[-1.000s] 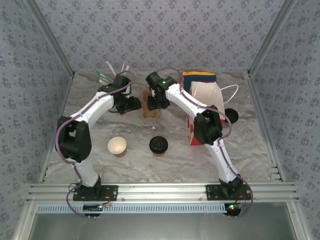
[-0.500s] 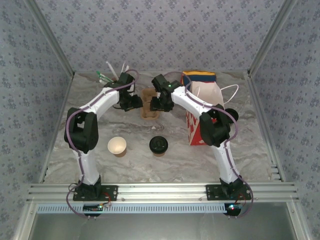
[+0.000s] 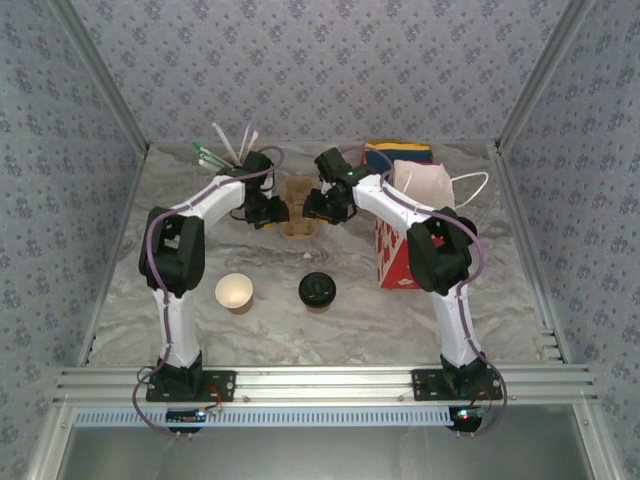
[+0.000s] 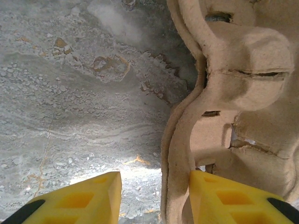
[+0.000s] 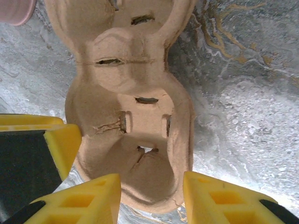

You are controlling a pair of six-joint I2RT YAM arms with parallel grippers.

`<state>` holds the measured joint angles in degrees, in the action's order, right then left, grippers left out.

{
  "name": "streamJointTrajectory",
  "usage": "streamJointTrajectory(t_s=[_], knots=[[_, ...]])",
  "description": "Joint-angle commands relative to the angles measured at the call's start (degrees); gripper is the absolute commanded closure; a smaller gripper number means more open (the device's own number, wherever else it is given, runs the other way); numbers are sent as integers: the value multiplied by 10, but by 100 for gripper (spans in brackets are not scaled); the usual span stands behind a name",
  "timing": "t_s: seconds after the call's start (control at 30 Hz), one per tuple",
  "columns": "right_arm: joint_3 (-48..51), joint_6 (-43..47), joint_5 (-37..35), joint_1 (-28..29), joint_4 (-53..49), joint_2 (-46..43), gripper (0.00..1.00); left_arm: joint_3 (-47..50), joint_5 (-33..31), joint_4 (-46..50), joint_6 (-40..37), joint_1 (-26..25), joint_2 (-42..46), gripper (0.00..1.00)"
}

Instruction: Pack the takeout coffee

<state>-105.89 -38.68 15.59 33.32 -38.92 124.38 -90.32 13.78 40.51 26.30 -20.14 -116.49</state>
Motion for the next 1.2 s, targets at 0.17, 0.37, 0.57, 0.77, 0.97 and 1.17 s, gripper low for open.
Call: streamJointTrajectory(t_s=[0.17,0.37,0.57,0.77,0.97,1.17], knots=[[2,-17,11,4,-11,4,62,-29,19,8,-13,-2,-19,69],[5,-24,7,5,-15,8,64,-31,25,5,-9,-2,-23,73],[15,-32,12,5,-7,6,66,-13,20,-1,-3,-4,-7,74],[21,-35,15,7,-3,6,67,9,4,-5,8,-3,12,81],[28,-35,30,10,10,5,68,21,0,-8,16,-2,30,81],[25,-39,29,10,8,3,70,22,3,-7,18,-2,36,82]])
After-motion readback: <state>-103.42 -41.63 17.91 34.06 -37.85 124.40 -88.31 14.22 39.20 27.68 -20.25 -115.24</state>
